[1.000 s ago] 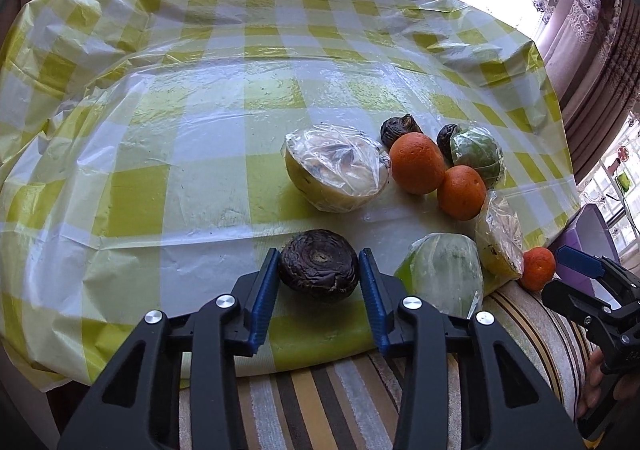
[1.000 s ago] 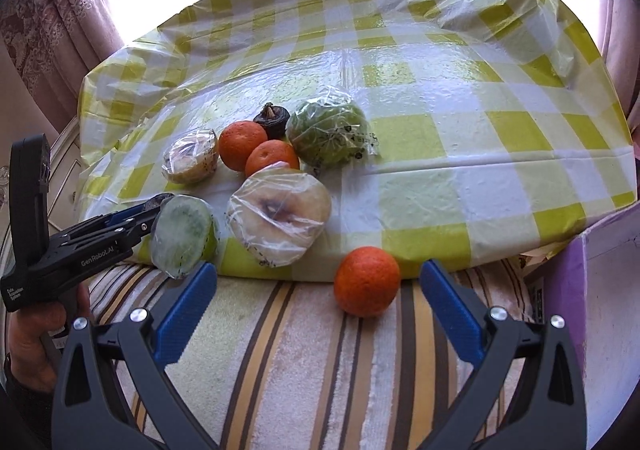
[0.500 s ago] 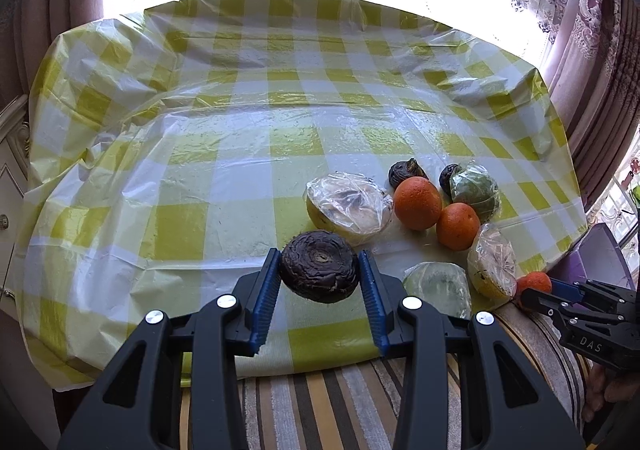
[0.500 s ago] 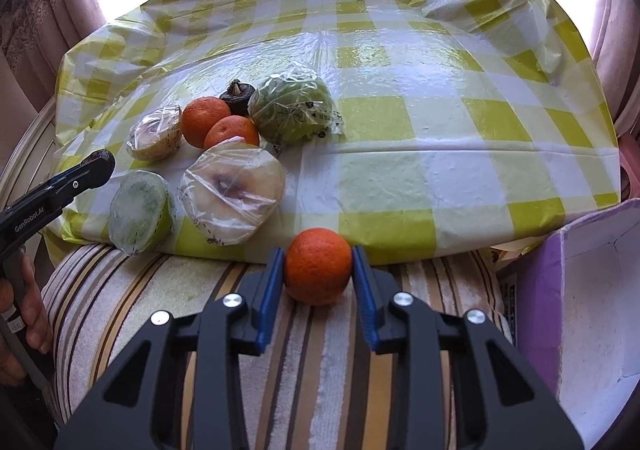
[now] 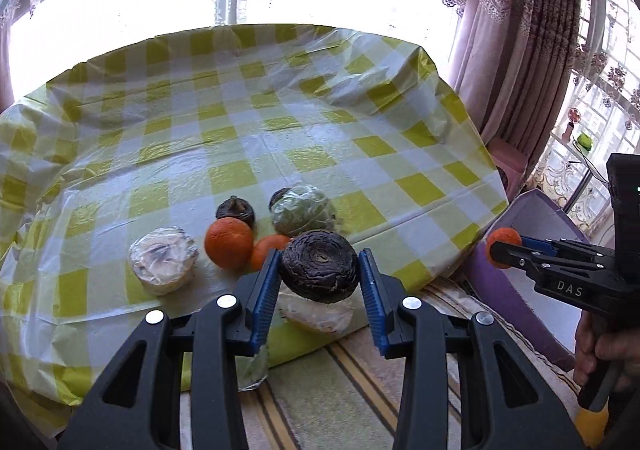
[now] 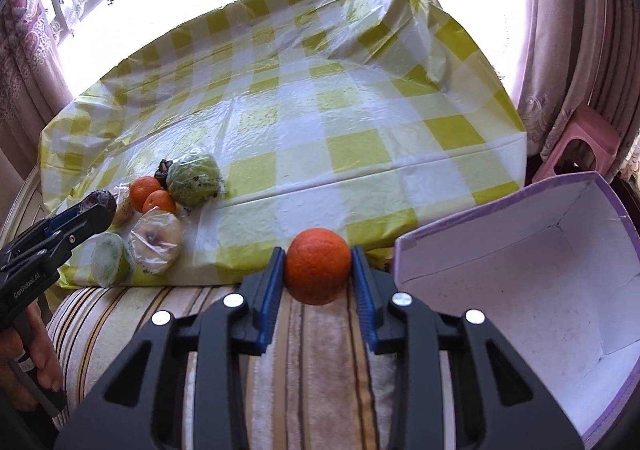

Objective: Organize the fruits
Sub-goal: 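Carry the dark fruit and tangerine over the purple-rimmed white box with both tools, then open both tools to drop the dark fruit and tangerine into the box, then move both open tools back over the fruits on the table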

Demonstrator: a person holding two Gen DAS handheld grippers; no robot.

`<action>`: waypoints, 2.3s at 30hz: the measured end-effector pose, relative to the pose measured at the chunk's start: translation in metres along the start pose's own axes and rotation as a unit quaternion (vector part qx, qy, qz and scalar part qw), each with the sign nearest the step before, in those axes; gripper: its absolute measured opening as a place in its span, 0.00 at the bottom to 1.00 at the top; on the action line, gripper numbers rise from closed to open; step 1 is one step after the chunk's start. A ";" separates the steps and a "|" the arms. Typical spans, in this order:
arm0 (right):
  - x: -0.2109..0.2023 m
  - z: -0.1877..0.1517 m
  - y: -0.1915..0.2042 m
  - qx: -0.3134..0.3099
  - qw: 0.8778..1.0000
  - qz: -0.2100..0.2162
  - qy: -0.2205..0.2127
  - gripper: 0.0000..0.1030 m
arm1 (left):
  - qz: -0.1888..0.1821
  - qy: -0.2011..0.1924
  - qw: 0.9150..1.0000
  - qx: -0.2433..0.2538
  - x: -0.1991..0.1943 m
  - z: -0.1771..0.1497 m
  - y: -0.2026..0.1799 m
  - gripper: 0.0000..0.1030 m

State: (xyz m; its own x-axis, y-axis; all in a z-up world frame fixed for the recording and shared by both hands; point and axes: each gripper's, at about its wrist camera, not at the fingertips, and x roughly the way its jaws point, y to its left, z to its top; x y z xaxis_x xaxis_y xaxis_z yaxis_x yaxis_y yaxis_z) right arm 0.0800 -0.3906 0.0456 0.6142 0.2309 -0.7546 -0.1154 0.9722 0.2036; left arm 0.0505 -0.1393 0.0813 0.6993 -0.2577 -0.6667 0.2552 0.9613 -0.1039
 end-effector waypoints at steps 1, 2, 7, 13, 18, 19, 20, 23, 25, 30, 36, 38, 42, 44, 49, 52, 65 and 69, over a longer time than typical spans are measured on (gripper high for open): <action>-0.002 0.001 -0.013 0.010 1.000 -0.010 -0.002 0.33 | -0.011 0.001 1.000 0.013 0.003 0.002 -0.014 0.37; -0.004 0.001 -0.026 0.021 1.000 -0.020 -0.004 0.33 | -0.024 0.001 0.999 0.026 0.007 0.005 -0.029 0.37; -0.007 -0.004 -0.083 0.062 0.996 -0.065 -0.004 0.33 | -0.077 0.010 0.993 0.092 0.031 0.015 -0.102 0.37; 0.003 -0.011 -0.125 0.090 0.991 -0.099 0.015 0.33 | -0.110 0.049 0.979 0.164 0.073 0.015 -0.176 0.37; 0.022 -0.016 -0.149 0.112 0.986 -0.114 0.052 0.33 | -0.108 0.080 0.961 0.241 0.105 0.006 -0.223 0.37; 0.025 -0.017 -0.153 0.118 0.984 -0.116 0.059 0.33 | -0.105 0.093 0.958 0.250 0.114 0.004 -0.229 0.37; 0.027 -0.020 -0.158 0.124 0.983 -0.118 0.064 0.33 | -0.102 0.102 0.956 0.257 0.120 0.001 -0.234 0.37; 0.033 -0.025 -0.171 0.136 0.980 -0.122 0.080 0.34 | -0.098 0.128 0.947 0.280 0.139 -0.006 -0.248 0.37; 0.036 -0.028 -0.177 0.144 0.978 -0.120 0.089 0.35 | -0.096 0.136 0.941 0.293 0.148 -0.009 -0.254 0.37; 0.045 -0.035 -0.186 0.160 0.974 -0.117 0.111 0.38 | -0.085 0.159 0.933 0.312 0.167 -0.016 -0.264 0.37; 0.048 -0.033 -0.183 0.154 0.974 -0.123 0.112 0.51 | -0.088 0.167 0.932 0.308 0.176 -0.016 -0.259 0.45; 0.045 -0.031 -0.181 0.151 0.974 -0.132 0.105 0.52 | -0.084 0.160 0.936 0.303 0.175 -0.014 -0.256 0.57; 0.032 -0.026 -0.178 0.139 0.974 -0.162 0.078 0.71 | -0.085 0.135 0.943 0.292 0.164 -0.008 -0.253 0.76; 0.023 -0.023 -0.180 0.140 0.972 -0.174 0.066 0.71 | -0.082 0.119 0.946 0.290 0.156 -0.006 -0.251 0.81; -0.010 -0.011 -0.183 0.148 0.961 -0.234 0.017 0.87 | -0.065 0.062 0.960 0.266 0.128 0.003 -0.236 0.85; -0.028 -0.005 -0.177 0.133 0.951 -0.278 -0.017 0.99 | -0.026 0.035 0.974 0.223 0.114 0.013 -0.219 0.85; -0.014 0.025 -0.086 0.029 0.982 -0.175 -0.065 0.99 | 0.076 -0.095 0.986 0.111 0.030 0.017 -0.106 0.86; 0.018 0.037 -0.036 -0.006 0.992 -0.117 -0.053 0.99 | 0.122 -0.131 0.982 0.063 0.011 0.012 -0.070 0.86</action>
State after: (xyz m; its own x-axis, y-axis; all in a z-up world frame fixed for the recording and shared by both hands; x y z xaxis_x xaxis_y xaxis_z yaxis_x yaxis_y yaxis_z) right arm 0.1241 -0.4225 0.0474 0.7035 -0.0064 -0.7107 0.0311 0.9993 0.0218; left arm 0.0481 -0.2104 0.0901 0.8936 -0.0539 -0.4457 0.1279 0.9822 0.1376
